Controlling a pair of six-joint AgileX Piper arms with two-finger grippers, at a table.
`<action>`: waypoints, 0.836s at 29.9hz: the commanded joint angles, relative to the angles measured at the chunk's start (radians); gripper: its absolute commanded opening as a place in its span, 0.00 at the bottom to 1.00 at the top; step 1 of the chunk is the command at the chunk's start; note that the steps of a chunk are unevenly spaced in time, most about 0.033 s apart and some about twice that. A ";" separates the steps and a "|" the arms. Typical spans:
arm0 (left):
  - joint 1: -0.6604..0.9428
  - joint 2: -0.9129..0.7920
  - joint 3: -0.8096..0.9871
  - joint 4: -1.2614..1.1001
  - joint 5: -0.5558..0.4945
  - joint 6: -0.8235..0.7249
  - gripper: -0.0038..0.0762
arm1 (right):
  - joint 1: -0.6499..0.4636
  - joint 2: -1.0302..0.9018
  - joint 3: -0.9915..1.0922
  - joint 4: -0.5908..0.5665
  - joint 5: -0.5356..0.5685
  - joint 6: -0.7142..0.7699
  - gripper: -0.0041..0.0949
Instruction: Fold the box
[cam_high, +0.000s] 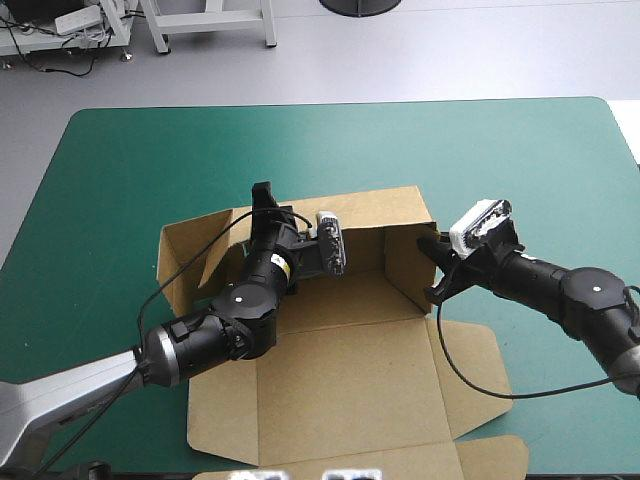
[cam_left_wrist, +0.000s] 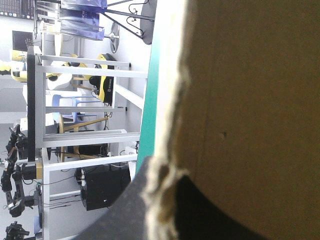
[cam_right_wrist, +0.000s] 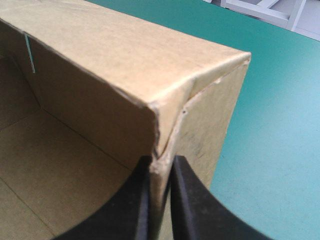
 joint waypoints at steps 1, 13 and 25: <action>-0.013 -0.031 -0.030 0.042 -0.106 -0.015 0.04 | 0.006 -0.019 -0.033 0.012 0.137 0.010 0.02; -0.037 -0.055 -0.030 0.042 -0.138 -0.015 0.11 | 0.006 0.019 -0.033 0.001 0.105 0.066 0.02; -0.172 -0.097 -0.030 -0.013 -0.036 -0.051 0.52 | 0.006 0.019 -0.035 0.023 0.028 0.075 0.02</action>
